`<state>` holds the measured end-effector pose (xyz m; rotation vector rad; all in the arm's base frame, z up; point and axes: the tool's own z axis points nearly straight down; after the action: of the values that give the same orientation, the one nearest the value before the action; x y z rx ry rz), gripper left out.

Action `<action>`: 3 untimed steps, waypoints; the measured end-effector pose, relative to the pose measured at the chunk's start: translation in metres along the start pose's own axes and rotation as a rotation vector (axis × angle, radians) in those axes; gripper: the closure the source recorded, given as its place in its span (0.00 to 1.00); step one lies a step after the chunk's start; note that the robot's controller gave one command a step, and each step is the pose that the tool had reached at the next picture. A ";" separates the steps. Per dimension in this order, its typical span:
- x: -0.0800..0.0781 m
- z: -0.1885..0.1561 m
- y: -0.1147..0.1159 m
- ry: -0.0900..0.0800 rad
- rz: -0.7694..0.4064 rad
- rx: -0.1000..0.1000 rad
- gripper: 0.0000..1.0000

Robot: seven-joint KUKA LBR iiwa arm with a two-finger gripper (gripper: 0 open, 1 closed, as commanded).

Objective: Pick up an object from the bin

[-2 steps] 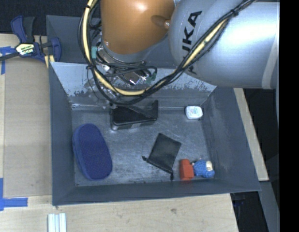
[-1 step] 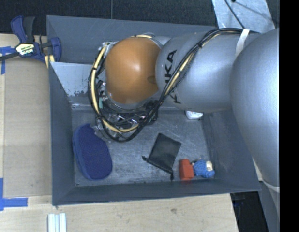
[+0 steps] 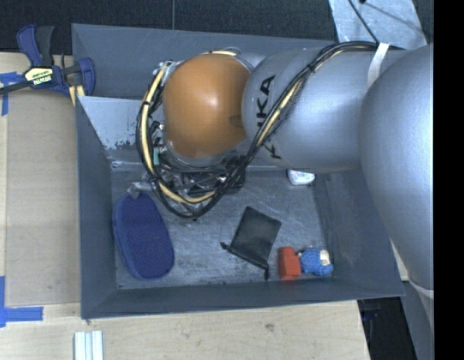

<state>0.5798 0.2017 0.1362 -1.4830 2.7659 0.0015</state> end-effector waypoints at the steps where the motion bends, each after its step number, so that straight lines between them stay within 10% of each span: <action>1: 0.013 0.025 0.022 0.003 -0.109 -0.002 0.00; 2: 0.034 0.063 0.058 -0.006 -0.608 0.003 0.00; 3: 0.034 0.061 0.056 -0.003 -0.605 0.005 1.00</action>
Offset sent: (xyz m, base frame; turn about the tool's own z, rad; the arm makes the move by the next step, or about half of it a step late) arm -0.0251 0.0019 -0.0246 -0.1117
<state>0.5141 0.2042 0.0753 -2.2359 2.1949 -0.0049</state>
